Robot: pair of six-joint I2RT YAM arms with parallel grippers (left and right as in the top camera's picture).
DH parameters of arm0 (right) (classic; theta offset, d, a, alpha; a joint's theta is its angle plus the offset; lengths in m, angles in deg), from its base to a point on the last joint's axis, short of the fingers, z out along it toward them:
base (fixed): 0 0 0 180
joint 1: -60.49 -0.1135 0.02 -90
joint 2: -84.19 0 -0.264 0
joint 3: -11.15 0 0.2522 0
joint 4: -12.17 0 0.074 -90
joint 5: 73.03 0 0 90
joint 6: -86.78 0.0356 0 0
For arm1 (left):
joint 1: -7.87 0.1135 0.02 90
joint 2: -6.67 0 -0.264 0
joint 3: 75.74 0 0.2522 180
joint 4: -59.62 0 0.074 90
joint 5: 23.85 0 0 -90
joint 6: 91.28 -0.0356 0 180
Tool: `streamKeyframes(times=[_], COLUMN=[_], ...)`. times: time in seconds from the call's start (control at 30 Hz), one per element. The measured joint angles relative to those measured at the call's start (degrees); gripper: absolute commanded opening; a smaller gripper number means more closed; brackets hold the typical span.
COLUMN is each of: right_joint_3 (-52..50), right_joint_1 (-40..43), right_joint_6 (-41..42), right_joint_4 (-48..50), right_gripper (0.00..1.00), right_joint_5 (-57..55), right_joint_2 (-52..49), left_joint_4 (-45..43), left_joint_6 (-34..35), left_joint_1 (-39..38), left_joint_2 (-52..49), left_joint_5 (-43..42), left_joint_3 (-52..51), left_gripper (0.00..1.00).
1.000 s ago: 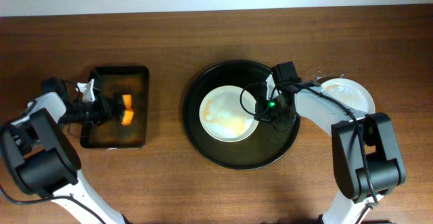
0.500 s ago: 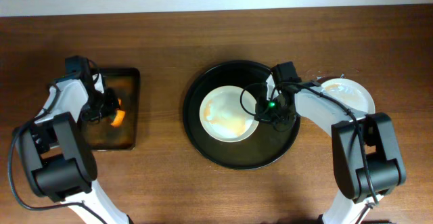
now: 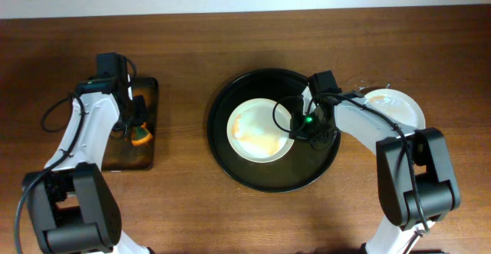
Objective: Clean dirty plates on tray and stack at the side
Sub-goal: 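Lift the last plate and stack it on the right-side pile with the right gripper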
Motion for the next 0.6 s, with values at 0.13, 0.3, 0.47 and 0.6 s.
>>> streamKeyframes(times=[0.13,0.3,0.47,0.6], right_joint_3=[0.09,-0.11,0.17,2.95], right_joint_1=[-0.02,0.11,0.02,0.39], right_joint_6=[-0.13,-0.09,-0.15,-3.26], right_joint_4=[-0.22,-0.28,-2.82,-10.88], right_gripper=[0.18,0.04,0.04,0.04], right_joint_5=[0.42,0.46,-2.56,-18.64], right_joint_2=[0.0,0.11,0.96,10.1], left_joint_4=[5.18,7.08,7.37,7.69], left_joint_6=[0.04,0.07,0.07,0.07], left_joint_1=[0.0,-0.31,-2.97,-2.99], left_joint_2=[0.0,0.0,0.0,0.0], left_joint_5=[-1.2,-11.1,-12.0,-12.31], left_joint_3=[-0.02,0.0,0.0,0.0], left_gripper=[0.32,0.32,0.32,0.32])
